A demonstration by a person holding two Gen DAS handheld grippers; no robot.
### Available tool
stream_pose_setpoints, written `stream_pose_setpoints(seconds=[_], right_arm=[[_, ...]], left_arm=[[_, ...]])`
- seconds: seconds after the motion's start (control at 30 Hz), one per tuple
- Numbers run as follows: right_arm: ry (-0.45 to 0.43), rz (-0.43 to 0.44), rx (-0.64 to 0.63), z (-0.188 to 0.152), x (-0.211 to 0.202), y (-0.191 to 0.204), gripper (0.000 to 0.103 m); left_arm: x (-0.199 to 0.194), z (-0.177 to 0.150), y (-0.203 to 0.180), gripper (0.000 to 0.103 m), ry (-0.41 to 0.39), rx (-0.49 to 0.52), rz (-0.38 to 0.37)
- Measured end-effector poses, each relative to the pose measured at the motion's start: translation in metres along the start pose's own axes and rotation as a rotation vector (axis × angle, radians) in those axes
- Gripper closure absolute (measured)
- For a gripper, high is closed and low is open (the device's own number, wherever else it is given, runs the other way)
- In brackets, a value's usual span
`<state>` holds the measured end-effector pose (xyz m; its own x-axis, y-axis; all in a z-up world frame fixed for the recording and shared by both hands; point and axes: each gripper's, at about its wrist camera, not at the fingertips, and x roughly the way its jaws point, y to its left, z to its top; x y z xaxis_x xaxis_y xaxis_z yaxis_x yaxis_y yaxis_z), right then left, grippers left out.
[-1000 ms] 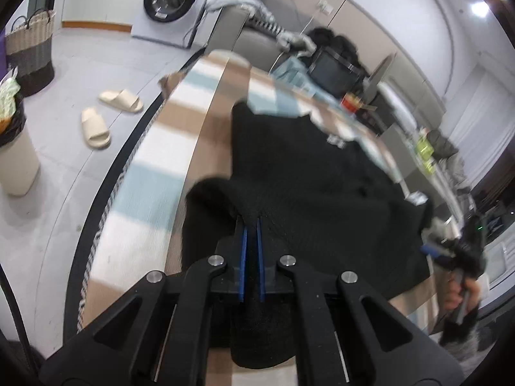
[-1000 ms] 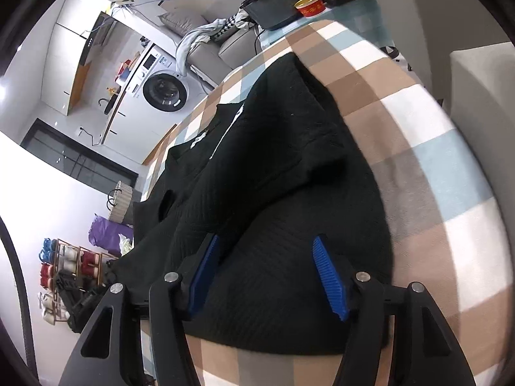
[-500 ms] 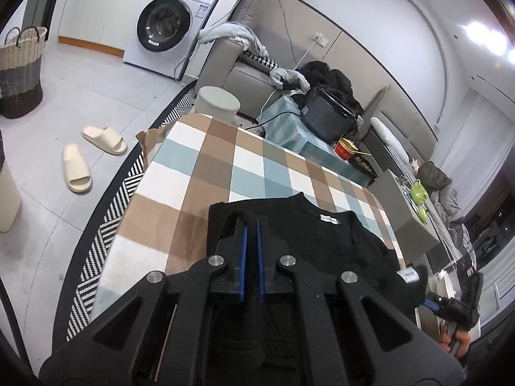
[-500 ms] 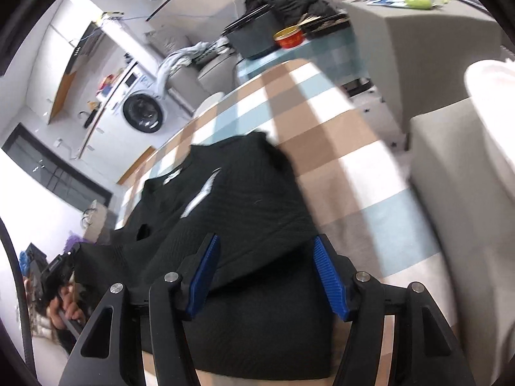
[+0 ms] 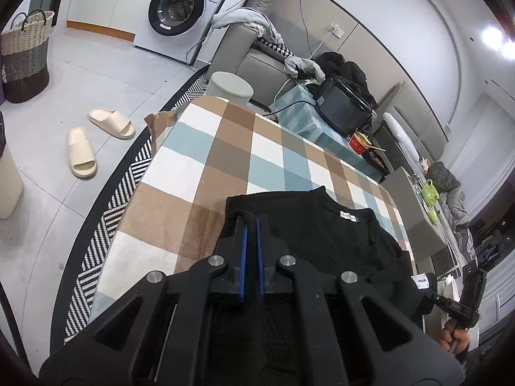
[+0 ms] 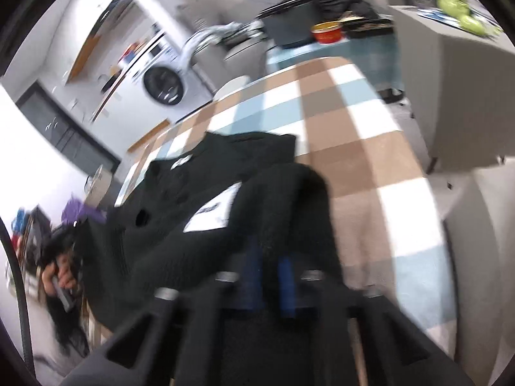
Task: Fold small clothes
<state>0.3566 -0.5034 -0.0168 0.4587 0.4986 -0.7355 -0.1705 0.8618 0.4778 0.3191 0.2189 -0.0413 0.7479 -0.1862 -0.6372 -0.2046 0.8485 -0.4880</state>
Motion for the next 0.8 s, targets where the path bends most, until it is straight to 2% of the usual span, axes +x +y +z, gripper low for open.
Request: stream_pose_setpoints(seconds=[0.13, 0.23, 0.33, 0.4, 0.43, 0.47, 0.53, 0.6, 0.63, 0.67, 0.73, 0.8], right_arm=[[-0.06, 0.167, 0.061, 0.015, -0.008, 0.007, 0.098], [-0.181, 0.271, 0.179, 0.04, -0.015, 0.002, 0.098], [-0.268, 0.242, 0.275, 0.063, -0.009, -0.003, 0.098], [-0.284, 0.178, 0.351, 0.074, 0.006, -0.012, 0.098], [-0.277, 0.133, 0.377, 0.077, 0.014, -0.017, 0.098], [-0.234, 0.075, 0.403, 0.081, 0.027, -0.023, 0.096], [-0.139, 0.072, 0.46, 0.08, 0.045, -0.035, 0.094], [-0.114, 0.103, 0.463, 0.073, 0.047, -0.038, 0.08], [-0.105, 0.116, 0.45, 0.068, 0.045, -0.037, 0.058], [-0.107, 0.127, 0.447, 0.063, 0.042, -0.038, 0.047], [-0.103, 0.137, 0.43, 0.053, 0.034, -0.035, 0.046], [-0.089, 0.141, 0.424, 0.044, 0.031, -0.033, 0.046]], left_arm=[[0.002, 0.002, 0.006, 0.1, 0.002, -0.03, -0.028], [0.005, 0.004, 0.01, 0.1, -0.006, -0.06, -0.055], [0.015, 0.006, 0.02, 0.1, -0.002, -0.119, -0.075], [0.027, 0.007, 0.03, 0.1, 0.01, -0.164, -0.066], [0.032, 0.005, 0.035, 0.1, 0.024, -0.183, -0.061], [0.037, 0.004, 0.039, 0.1, 0.047, -0.201, -0.049], [0.041, -0.001, 0.047, 0.098, 0.082, -0.233, -0.025], [0.037, -0.005, 0.048, 0.088, 0.087, -0.221, -0.007], [0.031, -0.008, 0.048, 0.081, 0.09, -0.21, -0.001], [0.025, -0.011, 0.048, 0.075, 0.09, -0.206, -0.002], [0.013, -0.018, 0.045, 0.069, 0.094, -0.191, -0.003], [0.002, -0.026, 0.039, 0.067, 0.103, -0.174, -0.012]])
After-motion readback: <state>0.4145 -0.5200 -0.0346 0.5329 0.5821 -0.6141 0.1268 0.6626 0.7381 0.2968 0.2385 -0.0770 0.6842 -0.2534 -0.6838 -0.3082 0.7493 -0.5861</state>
